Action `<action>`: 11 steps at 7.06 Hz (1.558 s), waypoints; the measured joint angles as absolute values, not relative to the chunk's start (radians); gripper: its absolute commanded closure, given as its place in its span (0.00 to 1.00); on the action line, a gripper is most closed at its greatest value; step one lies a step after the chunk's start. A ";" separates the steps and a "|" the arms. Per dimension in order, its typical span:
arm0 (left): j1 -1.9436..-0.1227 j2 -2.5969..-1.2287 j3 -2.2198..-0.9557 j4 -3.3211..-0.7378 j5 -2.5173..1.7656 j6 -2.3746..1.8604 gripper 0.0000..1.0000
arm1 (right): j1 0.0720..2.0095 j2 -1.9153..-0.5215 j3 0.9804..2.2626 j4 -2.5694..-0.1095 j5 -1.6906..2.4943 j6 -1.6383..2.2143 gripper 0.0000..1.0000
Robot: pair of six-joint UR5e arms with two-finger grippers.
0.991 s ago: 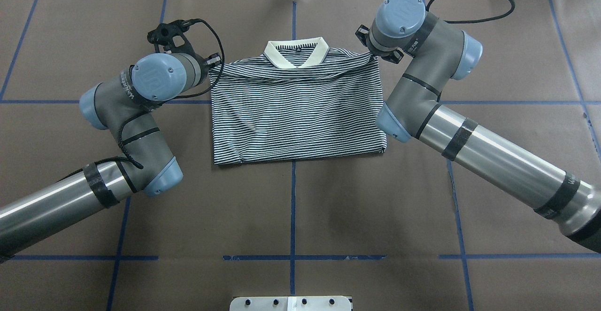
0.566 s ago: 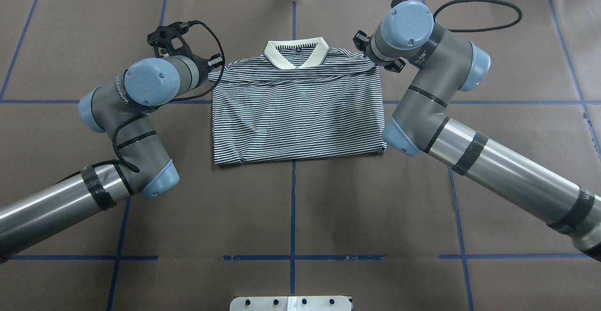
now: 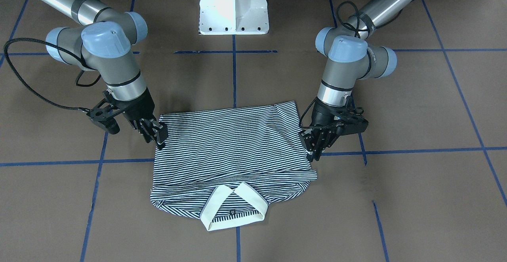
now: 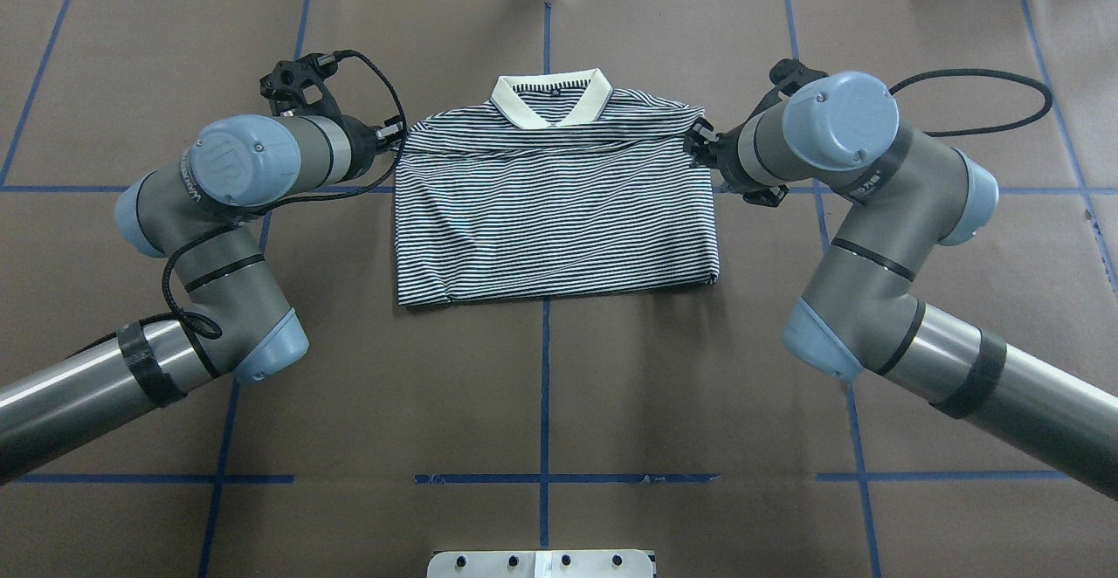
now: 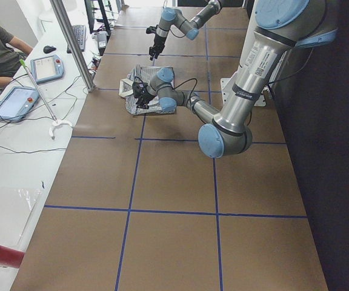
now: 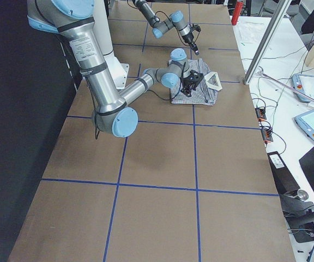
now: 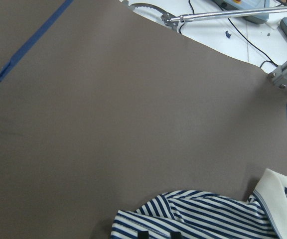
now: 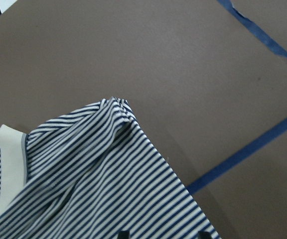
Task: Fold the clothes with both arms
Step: 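Draw the right gripper back toward the robot while the left holds position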
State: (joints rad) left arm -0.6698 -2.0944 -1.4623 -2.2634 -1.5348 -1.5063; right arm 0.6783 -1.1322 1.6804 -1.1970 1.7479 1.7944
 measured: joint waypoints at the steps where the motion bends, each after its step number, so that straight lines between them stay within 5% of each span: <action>1: -0.667 -2.091 -1.470 -2.264 -1.538 -1.507 0.69 | 0.632 -1.177 1.730 -1.196 1.741 1.867 0.39; 10: -0.660 -2.101 -1.479 -2.261 -1.542 -1.509 0.69 | 0.529 -1.231 1.728 -1.209 1.653 1.994 0.36; 11: -0.660 -2.100 -1.479 -2.261 -1.542 -1.509 0.69 | 0.524 -1.227 1.722 -1.209 1.652 1.995 0.65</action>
State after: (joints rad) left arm -0.6597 -2.1003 -1.4788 -2.2611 -1.5416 -1.5091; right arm 0.5240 -1.2274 1.7215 -1.2087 1.6524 1.9946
